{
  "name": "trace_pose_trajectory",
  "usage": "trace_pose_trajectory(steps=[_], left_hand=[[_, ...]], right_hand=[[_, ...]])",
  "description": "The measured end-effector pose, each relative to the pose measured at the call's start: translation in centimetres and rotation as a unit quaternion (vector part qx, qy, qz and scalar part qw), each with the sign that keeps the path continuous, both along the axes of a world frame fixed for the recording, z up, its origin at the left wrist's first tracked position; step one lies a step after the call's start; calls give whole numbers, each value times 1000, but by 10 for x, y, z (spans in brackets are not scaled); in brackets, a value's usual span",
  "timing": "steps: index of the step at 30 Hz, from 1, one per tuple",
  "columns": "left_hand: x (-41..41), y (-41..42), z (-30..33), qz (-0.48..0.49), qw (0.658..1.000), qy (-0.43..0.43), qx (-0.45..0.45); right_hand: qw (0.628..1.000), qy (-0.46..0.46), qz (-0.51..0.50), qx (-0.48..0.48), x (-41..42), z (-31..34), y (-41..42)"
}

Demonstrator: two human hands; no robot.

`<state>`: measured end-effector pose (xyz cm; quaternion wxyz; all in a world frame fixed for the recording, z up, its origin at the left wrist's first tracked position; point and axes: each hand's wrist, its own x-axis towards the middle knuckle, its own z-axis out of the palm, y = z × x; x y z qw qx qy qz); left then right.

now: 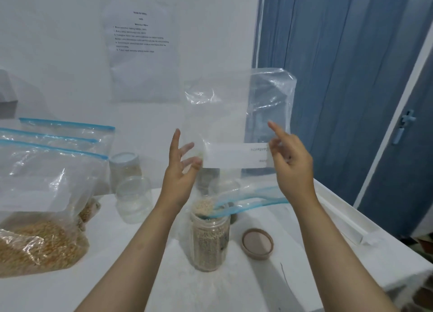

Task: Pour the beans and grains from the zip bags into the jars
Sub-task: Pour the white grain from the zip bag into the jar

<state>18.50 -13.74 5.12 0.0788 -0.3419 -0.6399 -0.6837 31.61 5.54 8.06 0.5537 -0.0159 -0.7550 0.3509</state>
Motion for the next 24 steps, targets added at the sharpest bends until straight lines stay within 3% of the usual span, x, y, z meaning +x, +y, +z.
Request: trace_pose_trajectory(steps=[10,24], left_hand=[[-5,7,2,36,998,6,48],[-6,8,10,38,998,13,51]], right_hand=[[999,40,-4,30,1,5,-3],[998,65,14,-10,-5,10,1]])
